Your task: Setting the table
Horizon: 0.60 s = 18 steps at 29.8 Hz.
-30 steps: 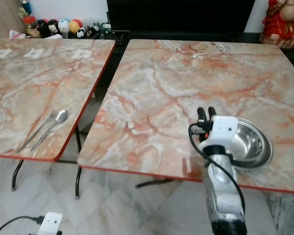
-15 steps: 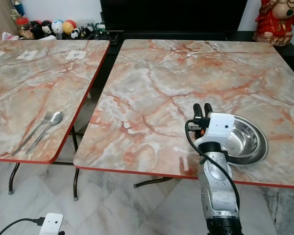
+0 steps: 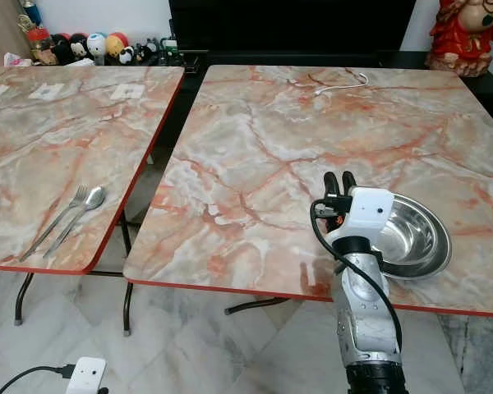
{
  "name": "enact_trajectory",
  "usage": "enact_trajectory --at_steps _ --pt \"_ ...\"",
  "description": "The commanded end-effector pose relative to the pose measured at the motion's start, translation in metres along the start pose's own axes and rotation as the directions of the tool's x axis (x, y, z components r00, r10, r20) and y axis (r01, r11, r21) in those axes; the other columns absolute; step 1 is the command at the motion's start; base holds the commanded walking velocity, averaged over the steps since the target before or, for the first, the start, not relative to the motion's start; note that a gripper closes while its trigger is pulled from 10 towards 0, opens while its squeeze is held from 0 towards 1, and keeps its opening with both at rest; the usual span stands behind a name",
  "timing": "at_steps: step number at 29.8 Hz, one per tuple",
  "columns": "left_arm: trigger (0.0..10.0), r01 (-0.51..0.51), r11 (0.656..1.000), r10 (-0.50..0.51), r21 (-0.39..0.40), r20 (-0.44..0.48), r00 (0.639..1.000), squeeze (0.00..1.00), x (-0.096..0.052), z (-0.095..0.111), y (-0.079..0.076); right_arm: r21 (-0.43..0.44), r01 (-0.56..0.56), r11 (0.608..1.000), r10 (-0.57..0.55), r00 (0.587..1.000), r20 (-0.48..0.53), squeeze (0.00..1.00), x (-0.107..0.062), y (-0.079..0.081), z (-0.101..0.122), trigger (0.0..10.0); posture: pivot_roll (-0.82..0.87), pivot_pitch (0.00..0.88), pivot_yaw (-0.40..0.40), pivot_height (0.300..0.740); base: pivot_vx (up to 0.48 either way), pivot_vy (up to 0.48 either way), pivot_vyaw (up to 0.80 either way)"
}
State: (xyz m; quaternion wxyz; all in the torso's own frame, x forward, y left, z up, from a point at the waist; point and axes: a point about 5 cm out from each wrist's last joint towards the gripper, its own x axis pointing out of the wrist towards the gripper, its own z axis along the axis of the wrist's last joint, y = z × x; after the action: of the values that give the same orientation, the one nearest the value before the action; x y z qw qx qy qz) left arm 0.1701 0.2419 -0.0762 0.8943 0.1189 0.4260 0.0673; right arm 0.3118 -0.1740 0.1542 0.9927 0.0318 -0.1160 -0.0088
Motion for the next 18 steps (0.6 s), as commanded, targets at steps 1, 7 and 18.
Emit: enact_trajectory --at_steps 1,7,18 --pt "10.0 -0.006 1.000 0.006 -0.007 -0.027 1.000 0.00 -0.0017 -0.0073 0.0024 0.007 -0.005 1.000 0.005 1.000 0.010 0.00 0.0024 0.0014 0.0014 10.0 -0.10 0.101 0.033 0.740 0.000 0.000 0.00" --pt "10.0 -0.010 1.000 0.010 -0.010 -0.033 0.999 0.00 -0.0020 -0.0086 0.0032 0.010 -0.009 1.000 0.009 1.000 0.010 0.00 0.0028 0.0021 0.0011 10.0 -0.10 0.100 0.034 0.740 0.000 0.400 0.00" --pt "10.0 -0.011 1.000 0.010 -0.011 -0.036 0.999 0.00 -0.0023 -0.0097 0.0041 0.024 -0.016 1.000 0.015 1.000 0.009 0.00 0.0029 0.0047 0.0005 10.0 -0.09 0.098 0.034 0.740 0.000 0.480 0.00"
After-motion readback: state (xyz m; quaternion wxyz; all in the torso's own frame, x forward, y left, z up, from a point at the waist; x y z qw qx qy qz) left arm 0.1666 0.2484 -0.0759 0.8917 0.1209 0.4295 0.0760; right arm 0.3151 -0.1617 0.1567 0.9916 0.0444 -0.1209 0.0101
